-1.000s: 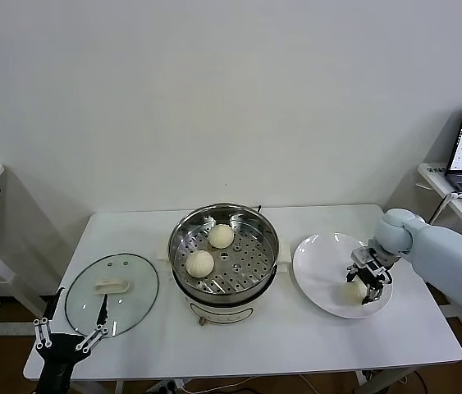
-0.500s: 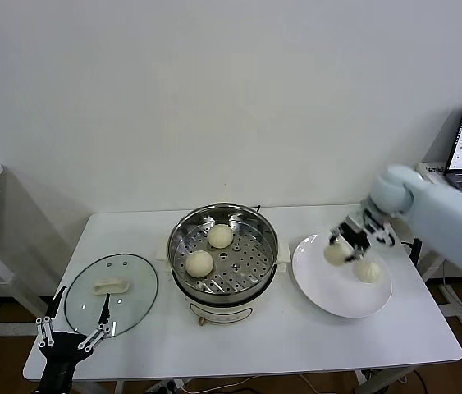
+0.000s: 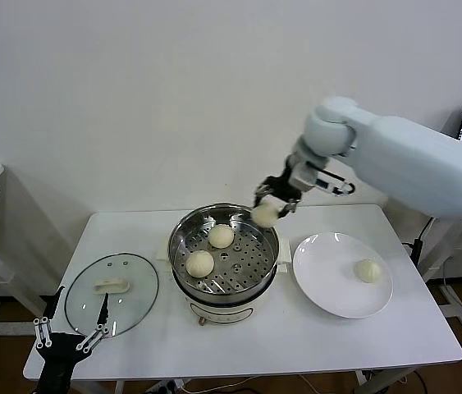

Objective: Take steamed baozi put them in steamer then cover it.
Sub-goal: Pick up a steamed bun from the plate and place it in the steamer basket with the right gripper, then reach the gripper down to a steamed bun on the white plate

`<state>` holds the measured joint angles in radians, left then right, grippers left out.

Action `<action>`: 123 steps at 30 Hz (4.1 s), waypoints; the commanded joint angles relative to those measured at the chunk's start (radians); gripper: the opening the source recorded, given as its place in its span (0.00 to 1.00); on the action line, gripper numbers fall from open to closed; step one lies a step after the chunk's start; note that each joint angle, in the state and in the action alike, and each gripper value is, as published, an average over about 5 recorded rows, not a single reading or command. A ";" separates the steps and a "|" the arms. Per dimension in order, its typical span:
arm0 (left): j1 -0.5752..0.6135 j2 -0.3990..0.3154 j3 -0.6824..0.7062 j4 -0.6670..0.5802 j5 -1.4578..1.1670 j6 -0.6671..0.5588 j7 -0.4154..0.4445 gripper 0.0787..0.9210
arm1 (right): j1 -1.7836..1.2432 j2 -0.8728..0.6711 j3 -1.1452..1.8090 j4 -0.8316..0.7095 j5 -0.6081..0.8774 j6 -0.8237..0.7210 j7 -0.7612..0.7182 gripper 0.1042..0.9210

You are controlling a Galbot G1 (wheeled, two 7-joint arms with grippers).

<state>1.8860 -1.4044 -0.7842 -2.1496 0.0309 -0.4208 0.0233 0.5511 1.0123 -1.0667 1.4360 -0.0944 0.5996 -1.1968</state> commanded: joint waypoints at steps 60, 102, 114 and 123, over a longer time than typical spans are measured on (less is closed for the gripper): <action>-0.001 0.003 -0.019 -0.007 -0.025 -0.010 0.003 0.88 | -0.039 -0.009 0.094 0.044 -0.046 -0.072 -0.114 0.88; -0.002 0.015 0.014 -0.005 -0.025 -0.008 -0.002 0.88 | -0.515 -0.291 0.242 -0.597 0.000 -0.523 0.025 0.88; 0.008 0.006 0.016 -0.001 -0.024 -0.018 -0.001 0.88 | -0.524 -0.236 0.260 -0.644 -0.020 -0.530 0.054 0.88; 0.007 0.006 0.012 0.003 -0.024 -0.021 -0.001 0.88 | -0.525 -0.216 0.263 -0.660 -0.034 -0.530 0.055 0.77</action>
<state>1.8930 -1.3990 -0.7701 -2.1485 0.0062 -0.4394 0.0218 0.0394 0.7841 -0.8096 0.7956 -0.1176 0.0708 -1.1507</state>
